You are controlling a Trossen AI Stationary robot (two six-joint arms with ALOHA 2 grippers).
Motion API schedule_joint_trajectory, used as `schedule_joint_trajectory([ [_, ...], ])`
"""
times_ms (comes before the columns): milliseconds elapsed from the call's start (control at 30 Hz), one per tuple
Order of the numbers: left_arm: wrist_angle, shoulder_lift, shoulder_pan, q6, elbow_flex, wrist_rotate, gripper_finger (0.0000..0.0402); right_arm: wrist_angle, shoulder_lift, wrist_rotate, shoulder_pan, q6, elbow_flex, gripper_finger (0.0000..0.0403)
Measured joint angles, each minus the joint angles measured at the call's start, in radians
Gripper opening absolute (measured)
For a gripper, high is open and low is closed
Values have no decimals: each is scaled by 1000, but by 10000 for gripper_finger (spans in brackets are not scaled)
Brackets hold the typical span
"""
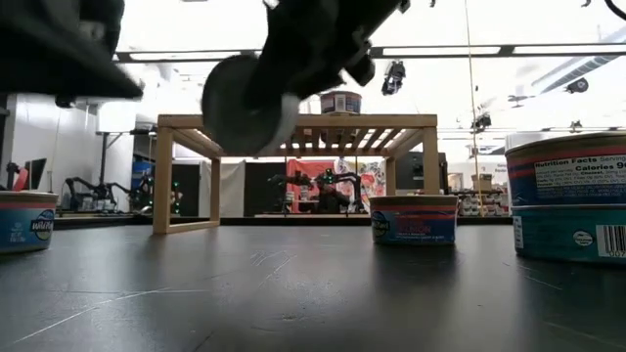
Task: Stack canned seafood by type on shelf
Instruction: Put the green tuna can on the shelf
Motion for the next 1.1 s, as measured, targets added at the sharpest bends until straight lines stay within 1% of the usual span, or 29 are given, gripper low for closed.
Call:
schedule_joint_trajectory([
  [67,35,-44,4,70,-3,19,0,34,-38,3,-1,-25,-37,131],
  [167,94,-116,9,187,-22,51,0,138,-106,-4,-2,-72,-127,131],
  [267,175,-198,24,283,-59,99,0,331,-166,-15,-2,-108,-255,131],
  [367,259,-279,56,348,-108,172,0,537,-208,-36,-3,-138,-389,131],
  [433,313,-324,91,360,-134,216,0,673,-234,-55,-7,-154,-468,131],
  [500,325,-371,121,357,-161,214,0,810,-253,-78,-12,-172,-526,131],
  [600,356,-415,169,329,-190,215,0,956,-267,-84,-16,-202,-592,131],
  [700,364,-429,214,298,-197,216,0,1084,-266,-108,-19,-240,-637,131],
  [767,366,-431,234,295,-199,213,0,1131,-268,-159,-27,-252,-652,131],
  [833,372,-421,257,295,-193,202,0,1133,-274,-168,-40,-251,-668,131],
  [933,374,-407,287,277,-173,124,2,1132,-274,-169,-71,-252,-682,131],
  [1000,372,-405,300,249,-165,73,9,1130,-277,-199,-93,-251,-690,131],
  [1100,337,-409,312,206,-160,65,32,1124,-294,-226,-122,-258,-714,131],
])
